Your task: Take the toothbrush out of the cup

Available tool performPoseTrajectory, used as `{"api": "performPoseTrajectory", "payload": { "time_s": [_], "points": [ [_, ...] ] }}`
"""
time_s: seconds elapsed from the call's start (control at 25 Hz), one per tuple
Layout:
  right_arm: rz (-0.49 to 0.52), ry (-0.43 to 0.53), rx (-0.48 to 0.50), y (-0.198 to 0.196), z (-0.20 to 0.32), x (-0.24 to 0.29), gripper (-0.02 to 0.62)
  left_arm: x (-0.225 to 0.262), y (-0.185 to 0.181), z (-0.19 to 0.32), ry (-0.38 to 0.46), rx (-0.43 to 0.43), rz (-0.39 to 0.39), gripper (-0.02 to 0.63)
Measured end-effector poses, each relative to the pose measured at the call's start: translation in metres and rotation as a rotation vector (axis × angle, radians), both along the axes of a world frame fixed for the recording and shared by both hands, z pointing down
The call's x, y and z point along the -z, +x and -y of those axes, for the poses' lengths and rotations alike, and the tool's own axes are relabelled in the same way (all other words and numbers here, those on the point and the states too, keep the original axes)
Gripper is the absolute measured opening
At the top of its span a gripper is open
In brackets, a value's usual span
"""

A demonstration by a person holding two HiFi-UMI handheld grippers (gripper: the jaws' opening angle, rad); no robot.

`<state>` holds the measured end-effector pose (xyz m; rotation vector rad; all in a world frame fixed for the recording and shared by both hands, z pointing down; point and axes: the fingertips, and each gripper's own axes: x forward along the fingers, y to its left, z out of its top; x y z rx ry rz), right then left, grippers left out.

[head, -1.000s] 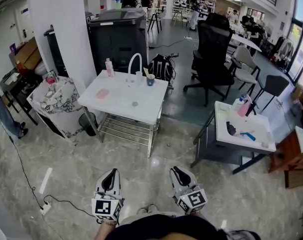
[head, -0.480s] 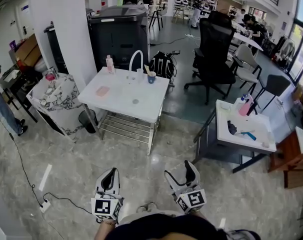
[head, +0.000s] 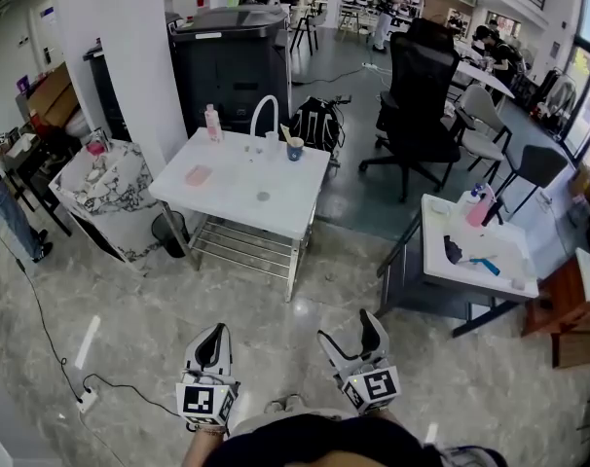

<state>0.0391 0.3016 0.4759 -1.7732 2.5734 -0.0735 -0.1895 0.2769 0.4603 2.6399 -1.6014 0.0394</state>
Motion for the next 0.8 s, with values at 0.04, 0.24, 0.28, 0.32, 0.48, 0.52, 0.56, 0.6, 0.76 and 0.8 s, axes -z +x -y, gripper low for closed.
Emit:
{"api": "performPoseTrajectory", "payload": {
  "time_s": [0.04, 0.24, 0.28, 0.32, 0.48, 0.52, 0.56, 0.6, 0.76, 0.8],
  "points": [
    [0.000, -0.001, 0.000, 0.001, 0.003, 0.000, 0.407, -0.001, 0.001, 0.003, -0.002, 0.001, 0.001, 0.002],
    [0.001, -0.009, 0.003, 0.010, 0.017, -0.004, 0.407, -0.005, 0.010, 0.015, -0.007, 0.006, 0.000, 0.002],
    [-0.002, -0.010, 0.008, 0.012, 0.020, -0.005, 0.407, -0.007, 0.012, 0.018, -0.008, 0.009, 0.000, 0.002],
    [-0.004, -0.012, 0.012, 0.014, 0.023, -0.006, 0.407, -0.009, 0.014, 0.022, -0.009, 0.013, 0.000, 0.002],
    [-0.001, -0.019, 0.025, 0.024, 0.038, -0.008, 0.407, -0.010, 0.024, 0.037, -0.012, 0.031, -0.005, 0.002],
    [0.004, -0.019, 0.026, 0.027, 0.042, -0.008, 0.407, -0.010, 0.026, 0.041, -0.010, 0.035, -0.008, 0.002],
    [0.004, -0.014, 0.030, 0.028, 0.047, -0.008, 0.407, -0.011, 0.028, 0.045, -0.007, 0.038, -0.012, 0.002],
    [-0.003, -0.005, 0.038, 0.029, 0.051, -0.006, 0.407, -0.012, 0.031, 0.048, -0.006, 0.037, -0.014, 0.002],
    [-0.021, 0.009, 0.047, 0.037, 0.071, -0.005, 0.407, -0.018, 0.042, 0.059, -0.022, 0.019, -0.005, 0.002],
    [-0.017, 0.009, 0.047, 0.038, 0.075, -0.004, 0.407, -0.017, 0.042, 0.062, -0.023, 0.020, 0.000, 0.002]
  ]
}}
